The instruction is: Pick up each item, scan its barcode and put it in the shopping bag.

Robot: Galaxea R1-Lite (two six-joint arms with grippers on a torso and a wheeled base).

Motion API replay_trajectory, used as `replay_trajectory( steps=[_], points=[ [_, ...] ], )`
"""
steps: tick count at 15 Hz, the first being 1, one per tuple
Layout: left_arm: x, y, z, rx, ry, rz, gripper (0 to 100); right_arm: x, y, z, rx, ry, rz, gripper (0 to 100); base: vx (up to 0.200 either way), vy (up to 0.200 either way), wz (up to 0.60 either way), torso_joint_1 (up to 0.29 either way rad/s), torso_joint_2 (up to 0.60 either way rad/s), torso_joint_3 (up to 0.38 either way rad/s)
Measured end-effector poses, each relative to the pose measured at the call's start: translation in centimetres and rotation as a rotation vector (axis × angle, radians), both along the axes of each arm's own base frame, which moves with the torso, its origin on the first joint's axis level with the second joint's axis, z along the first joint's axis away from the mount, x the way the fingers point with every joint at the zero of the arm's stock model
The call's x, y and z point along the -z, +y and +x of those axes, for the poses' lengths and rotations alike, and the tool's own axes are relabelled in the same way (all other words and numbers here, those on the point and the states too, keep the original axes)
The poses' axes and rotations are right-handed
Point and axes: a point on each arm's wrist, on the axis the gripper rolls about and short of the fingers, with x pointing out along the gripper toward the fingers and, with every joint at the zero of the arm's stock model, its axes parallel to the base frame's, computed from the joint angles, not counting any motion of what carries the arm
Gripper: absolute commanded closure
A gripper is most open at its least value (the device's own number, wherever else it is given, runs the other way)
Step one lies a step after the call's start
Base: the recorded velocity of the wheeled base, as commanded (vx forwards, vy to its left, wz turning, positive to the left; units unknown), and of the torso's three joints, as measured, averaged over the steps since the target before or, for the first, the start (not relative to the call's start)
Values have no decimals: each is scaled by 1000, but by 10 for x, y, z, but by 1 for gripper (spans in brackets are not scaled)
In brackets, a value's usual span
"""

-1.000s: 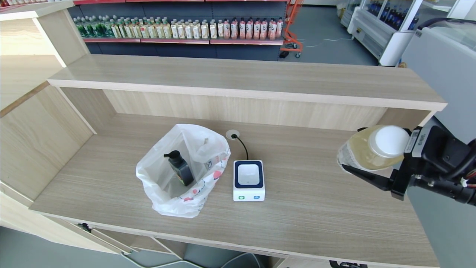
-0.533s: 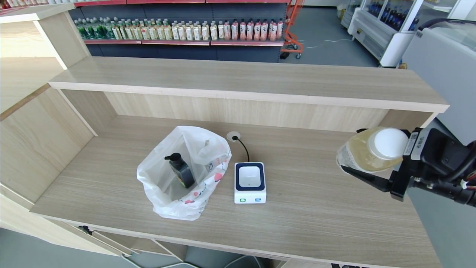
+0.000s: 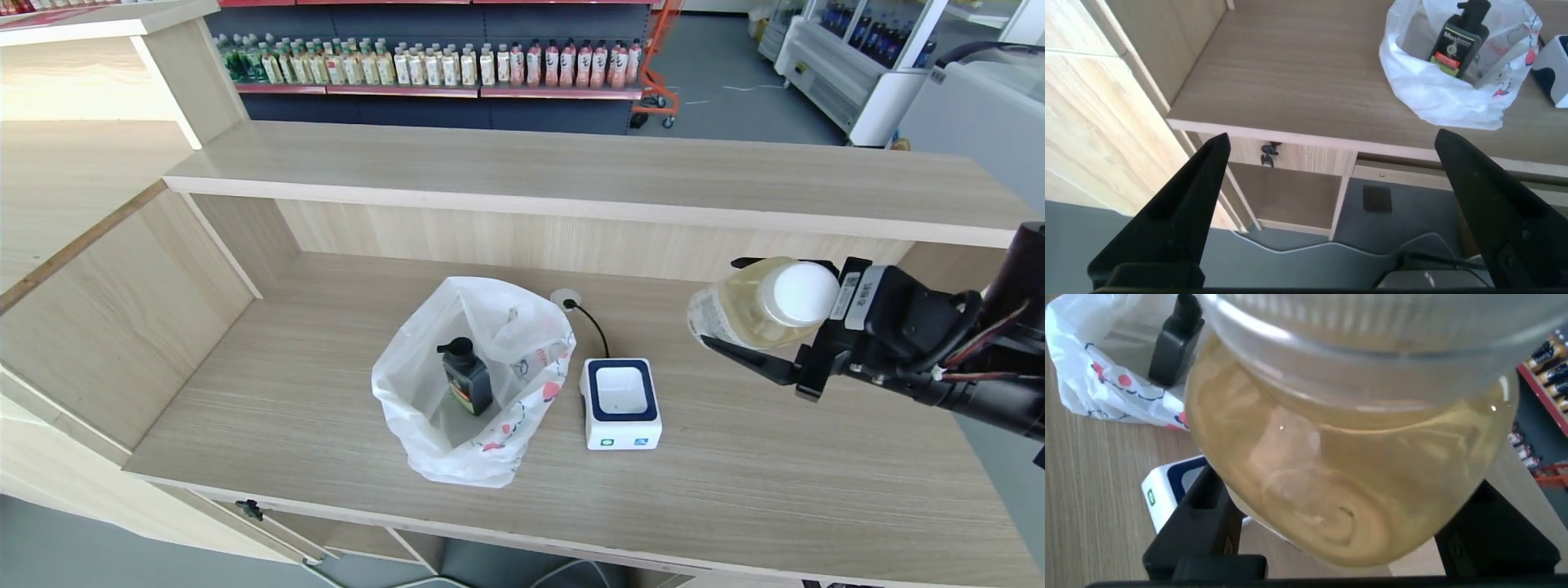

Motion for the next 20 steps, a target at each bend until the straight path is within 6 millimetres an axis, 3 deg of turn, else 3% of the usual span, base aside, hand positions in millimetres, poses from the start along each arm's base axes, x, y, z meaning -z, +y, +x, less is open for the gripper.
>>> replay_trajectory(
  steps=[5,11,20],
  points=[
    [0,0,0,0,0,-1,0,27,-4,59,-93,-5,27,100,0,0,0,0,0,0],
    [0,0,0,0,0,-1,0,52,-3,106,-102,8,123,100,0,0,0,0,0,0],
    [0,0,0,0,0,-2,0,106,18,110,-157,49,118,100,0,0,0,0,0,0]
  ],
)
